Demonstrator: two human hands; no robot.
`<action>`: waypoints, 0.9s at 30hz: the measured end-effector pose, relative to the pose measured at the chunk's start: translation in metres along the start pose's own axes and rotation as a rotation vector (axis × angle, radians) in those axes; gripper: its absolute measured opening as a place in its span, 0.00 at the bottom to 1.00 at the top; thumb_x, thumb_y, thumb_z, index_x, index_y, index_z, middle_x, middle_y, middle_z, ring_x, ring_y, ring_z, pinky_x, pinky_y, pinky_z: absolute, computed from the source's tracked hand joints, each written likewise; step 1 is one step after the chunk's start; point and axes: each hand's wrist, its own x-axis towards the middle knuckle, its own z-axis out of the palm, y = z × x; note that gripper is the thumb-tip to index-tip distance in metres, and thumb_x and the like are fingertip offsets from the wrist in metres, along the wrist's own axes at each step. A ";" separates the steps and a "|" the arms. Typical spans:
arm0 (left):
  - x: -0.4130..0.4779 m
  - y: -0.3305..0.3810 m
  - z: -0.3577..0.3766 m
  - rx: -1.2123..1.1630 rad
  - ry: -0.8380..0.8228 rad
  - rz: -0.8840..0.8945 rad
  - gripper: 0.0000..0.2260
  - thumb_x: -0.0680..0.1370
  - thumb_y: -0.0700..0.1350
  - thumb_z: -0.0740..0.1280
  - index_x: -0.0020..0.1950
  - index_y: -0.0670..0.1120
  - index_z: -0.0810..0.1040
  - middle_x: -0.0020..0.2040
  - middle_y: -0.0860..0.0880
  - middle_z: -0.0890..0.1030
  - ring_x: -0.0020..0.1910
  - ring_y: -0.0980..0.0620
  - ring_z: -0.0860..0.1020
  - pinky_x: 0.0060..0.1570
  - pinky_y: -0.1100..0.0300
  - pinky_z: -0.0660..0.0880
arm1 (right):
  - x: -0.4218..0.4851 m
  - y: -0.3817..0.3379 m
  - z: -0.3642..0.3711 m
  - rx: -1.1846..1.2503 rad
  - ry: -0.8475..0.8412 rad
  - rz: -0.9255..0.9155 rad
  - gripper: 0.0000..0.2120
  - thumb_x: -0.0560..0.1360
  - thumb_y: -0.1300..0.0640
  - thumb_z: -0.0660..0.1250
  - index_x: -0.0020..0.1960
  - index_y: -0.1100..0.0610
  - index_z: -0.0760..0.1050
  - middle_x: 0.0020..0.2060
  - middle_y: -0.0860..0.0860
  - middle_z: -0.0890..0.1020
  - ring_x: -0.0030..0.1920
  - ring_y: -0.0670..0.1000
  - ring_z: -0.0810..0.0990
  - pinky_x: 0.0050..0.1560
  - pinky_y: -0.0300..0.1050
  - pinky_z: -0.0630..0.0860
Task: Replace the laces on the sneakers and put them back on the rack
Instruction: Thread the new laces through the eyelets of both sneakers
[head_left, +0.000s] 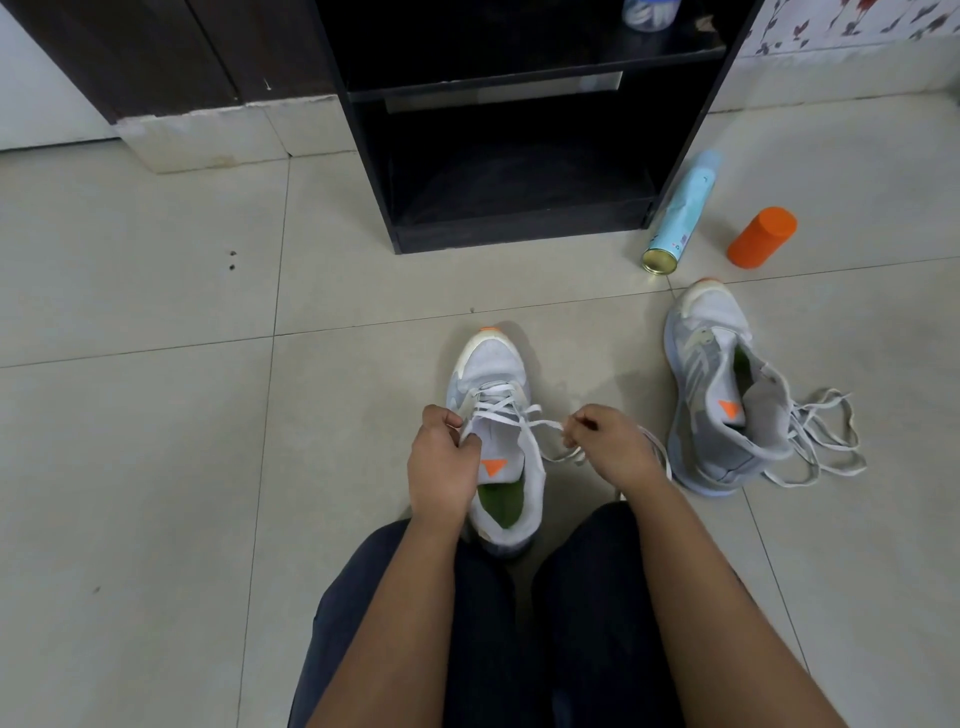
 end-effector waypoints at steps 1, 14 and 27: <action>0.000 0.000 0.000 -0.001 -0.001 -0.002 0.07 0.75 0.40 0.65 0.50 0.44 0.69 0.35 0.50 0.73 0.34 0.51 0.72 0.33 0.59 0.66 | 0.000 -0.003 0.005 -0.027 -0.039 -0.016 0.14 0.79 0.53 0.60 0.40 0.56 0.78 0.40 0.51 0.82 0.43 0.53 0.79 0.47 0.45 0.73; -0.005 0.005 -0.001 0.028 0.061 0.074 0.07 0.73 0.39 0.65 0.48 0.47 0.71 0.44 0.51 0.73 0.40 0.51 0.73 0.36 0.60 0.66 | 0.000 -0.013 0.016 0.336 -0.066 0.015 0.10 0.77 0.61 0.64 0.37 0.62 0.75 0.29 0.51 0.76 0.32 0.48 0.72 0.35 0.41 0.68; -0.013 0.021 0.019 0.263 0.104 0.308 0.08 0.71 0.52 0.69 0.39 0.49 0.84 0.40 0.49 0.78 0.40 0.47 0.77 0.40 0.54 0.73 | 0.003 -0.008 0.013 0.450 -0.139 0.114 0.08 0.77 0.62 0.65 0.41 0.63 0.77 0.37 0.58 0.81 0.37 0.53 0.80 0.44 0.49 0.76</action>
